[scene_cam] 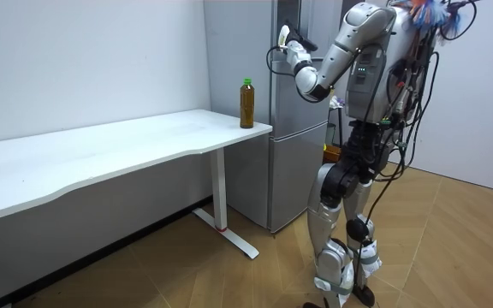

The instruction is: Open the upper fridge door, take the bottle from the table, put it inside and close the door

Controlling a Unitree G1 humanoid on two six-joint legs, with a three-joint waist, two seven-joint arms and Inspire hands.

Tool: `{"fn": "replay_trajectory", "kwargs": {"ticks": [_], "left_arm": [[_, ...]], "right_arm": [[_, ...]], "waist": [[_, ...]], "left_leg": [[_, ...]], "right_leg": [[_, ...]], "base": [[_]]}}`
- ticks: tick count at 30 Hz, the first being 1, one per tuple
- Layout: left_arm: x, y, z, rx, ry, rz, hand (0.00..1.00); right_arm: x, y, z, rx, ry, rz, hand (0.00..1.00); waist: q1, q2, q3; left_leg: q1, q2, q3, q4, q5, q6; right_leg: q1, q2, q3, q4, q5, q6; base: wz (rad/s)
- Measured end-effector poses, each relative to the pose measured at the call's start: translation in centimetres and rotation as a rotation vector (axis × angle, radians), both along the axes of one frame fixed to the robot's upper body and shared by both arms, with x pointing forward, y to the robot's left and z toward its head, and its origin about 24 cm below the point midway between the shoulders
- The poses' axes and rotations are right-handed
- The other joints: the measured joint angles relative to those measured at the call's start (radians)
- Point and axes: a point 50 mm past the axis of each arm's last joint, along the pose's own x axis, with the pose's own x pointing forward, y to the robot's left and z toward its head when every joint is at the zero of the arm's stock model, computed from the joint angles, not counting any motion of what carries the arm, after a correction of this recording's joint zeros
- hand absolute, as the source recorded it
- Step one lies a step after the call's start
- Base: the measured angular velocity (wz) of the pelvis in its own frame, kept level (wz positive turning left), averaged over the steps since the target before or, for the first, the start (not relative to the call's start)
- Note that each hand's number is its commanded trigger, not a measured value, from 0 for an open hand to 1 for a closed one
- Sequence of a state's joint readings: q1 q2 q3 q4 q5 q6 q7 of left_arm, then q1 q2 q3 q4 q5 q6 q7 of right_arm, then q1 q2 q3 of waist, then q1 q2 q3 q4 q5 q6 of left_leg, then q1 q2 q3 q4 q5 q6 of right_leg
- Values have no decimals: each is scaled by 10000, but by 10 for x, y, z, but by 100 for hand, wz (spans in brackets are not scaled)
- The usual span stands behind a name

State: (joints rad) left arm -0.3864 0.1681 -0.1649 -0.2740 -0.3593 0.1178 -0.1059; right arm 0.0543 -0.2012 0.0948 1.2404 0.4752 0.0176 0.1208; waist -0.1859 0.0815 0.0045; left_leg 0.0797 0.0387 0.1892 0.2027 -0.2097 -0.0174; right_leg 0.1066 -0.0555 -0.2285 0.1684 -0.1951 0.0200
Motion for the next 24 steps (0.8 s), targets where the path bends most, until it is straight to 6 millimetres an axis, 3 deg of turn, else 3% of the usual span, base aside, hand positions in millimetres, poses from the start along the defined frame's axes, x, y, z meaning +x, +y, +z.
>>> {"fn": "replay_trajectory", "kwargs": {"ticks": [15,24], "left_arm": [[-2,0,-1,-116,-86,-58,0],[-2,-2,0,-280,-171,-142,0]], "right_arm": [[0,0,0,27,-79,-1,0],[-1,0,0,37,-90,-68,0]], "waist": [[-45,-49,43],[-51,-22,13]], "left_leg": [[-71,-19,10,0,0,0],[-122,-57,97,3,0,1]], "right_leg": [[-16,1,8,-163,41,26],[-74,-41,50,-167,74,70]], "base": [[0],[-2]]}}
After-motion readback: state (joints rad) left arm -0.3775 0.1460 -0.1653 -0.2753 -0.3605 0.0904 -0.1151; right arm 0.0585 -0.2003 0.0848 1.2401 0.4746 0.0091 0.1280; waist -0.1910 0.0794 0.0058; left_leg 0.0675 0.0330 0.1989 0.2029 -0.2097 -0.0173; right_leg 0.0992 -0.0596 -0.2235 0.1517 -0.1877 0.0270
